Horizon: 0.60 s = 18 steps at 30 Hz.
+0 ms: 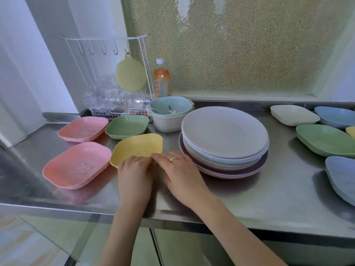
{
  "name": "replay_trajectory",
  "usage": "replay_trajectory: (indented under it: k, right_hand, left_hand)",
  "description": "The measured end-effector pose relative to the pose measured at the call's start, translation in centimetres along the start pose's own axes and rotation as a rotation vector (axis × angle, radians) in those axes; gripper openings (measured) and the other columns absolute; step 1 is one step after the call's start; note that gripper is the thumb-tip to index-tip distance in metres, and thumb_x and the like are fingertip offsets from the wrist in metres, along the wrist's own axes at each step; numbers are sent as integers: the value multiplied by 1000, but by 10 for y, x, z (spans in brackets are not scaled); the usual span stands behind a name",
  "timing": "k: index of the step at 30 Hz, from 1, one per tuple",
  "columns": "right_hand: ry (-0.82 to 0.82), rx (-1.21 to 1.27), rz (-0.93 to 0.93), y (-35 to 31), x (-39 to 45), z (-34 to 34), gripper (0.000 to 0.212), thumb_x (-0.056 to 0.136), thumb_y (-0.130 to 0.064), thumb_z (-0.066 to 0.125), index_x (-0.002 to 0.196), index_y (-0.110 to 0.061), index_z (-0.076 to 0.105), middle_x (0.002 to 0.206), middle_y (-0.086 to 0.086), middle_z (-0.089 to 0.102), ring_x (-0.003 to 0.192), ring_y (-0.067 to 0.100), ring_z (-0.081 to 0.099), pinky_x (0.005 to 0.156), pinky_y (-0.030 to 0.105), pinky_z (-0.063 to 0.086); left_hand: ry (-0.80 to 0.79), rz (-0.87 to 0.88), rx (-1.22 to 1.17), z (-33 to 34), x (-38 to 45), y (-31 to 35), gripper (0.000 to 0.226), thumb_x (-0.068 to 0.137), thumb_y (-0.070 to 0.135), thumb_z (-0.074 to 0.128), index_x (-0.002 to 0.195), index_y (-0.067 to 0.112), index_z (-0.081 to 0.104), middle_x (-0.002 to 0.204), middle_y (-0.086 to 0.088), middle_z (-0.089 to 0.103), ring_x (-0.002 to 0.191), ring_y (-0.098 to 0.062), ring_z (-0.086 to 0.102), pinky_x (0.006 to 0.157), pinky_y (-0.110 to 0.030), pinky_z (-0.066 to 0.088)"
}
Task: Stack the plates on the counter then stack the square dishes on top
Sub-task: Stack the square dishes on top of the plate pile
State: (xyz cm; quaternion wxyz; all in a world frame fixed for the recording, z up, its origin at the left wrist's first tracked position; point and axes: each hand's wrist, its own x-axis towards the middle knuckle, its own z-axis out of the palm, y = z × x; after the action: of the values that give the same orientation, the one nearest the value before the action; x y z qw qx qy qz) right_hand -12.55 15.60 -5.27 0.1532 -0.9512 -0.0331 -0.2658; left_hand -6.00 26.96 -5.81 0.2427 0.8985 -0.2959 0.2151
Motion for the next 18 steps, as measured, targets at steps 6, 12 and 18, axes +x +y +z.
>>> replay_trajectory:
  k: [6,12,18]
  right_hand:
    - [136,28,-2,11,10,-19,21,84,-9,59,105,-11,65,98,7,69,92,29,61,71,39,52]
    - [351,-26,126,49,2,-74,19,84,-25,54,88,-11,65,86,5,68,80,27,63,60,34,50]
    - [341,-243,379,75,-26,-95,16,85,-32,64,96,-24,73,82,4,73,80,30,64,57,31,43]
  left_hand:
    - [272,197,-196,-7,6,13,21,70,-3,62,78,11,75,68,-2,71,71,-22,51,75,-30,38]
    - [339,295,-541,-13,38,63,13,77,1,68,89,6,71,94,2,69,105,-13,57,103,-32,39]
    - [32,-58,-765,4,52,96,23,92,25,54,109,16,67,129,-5,60,120,-2,50,82,5,28]
